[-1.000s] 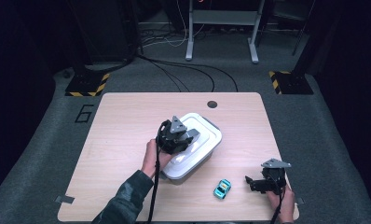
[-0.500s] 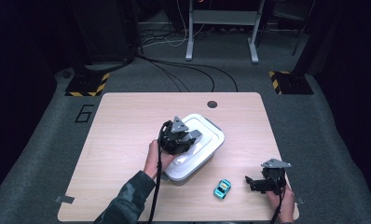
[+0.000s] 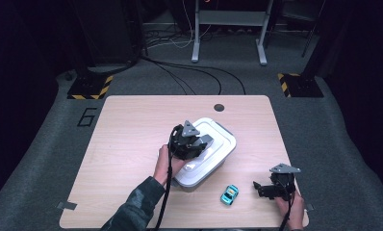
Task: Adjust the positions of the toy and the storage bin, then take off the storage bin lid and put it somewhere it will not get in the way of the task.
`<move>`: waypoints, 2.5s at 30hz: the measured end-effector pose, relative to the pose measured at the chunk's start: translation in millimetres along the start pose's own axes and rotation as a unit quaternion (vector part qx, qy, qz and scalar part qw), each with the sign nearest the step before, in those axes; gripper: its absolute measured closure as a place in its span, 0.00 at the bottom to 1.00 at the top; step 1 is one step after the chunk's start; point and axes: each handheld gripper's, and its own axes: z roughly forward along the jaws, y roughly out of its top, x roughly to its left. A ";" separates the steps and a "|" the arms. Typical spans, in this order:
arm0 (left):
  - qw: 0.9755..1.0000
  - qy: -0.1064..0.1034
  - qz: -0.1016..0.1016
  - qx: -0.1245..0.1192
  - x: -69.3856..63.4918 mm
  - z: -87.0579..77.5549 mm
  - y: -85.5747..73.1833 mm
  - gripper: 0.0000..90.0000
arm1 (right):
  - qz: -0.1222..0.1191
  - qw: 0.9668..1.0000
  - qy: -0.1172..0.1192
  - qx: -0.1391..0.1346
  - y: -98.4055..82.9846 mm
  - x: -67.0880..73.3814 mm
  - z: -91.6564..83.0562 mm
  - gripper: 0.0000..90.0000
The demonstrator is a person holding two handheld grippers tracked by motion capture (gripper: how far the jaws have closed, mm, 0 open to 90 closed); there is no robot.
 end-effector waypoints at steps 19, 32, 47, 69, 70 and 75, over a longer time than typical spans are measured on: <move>1.000 -0.004 -0.005 -0.001 -3.0 -0.6 6.0 0.74 | -0.003 1.000 0.000 -0.001 0.0 -0.6 0.2 0.00; 1.000 0.009 0.010 -0.024 -4.2 -23.1 20.2 0.74 | -0.001 1.000 -0.001 -0.001 0.0 -0.2 0.2 0.00; 0.999 0.030 0.017 -0.036 5.9 -46.1 26.5 0.74 | -0.001 1.000 0.000 -0.001 0.1 -0.2 0.2 0.00; 0.996 0.083 -0.006 -0.042 45.3 -83.7 15.7 0.74 | -0.005 1.000 0.000 -0.001 0.1 -0.8 0.3 0.00; 0.995 0.086 -0.008 -0.043 47.5 -85.6 14.9 0.74 | -0.004 1.000 0.000 -0.001 0.0 -0.6 0.2 0.00; 0.994 0.099 -0.017 -0.047 58.4 -95.1 8.4 0.74 | -0.006 1.000 0.000 -0.001 0.1 -0.9 0.3 0.00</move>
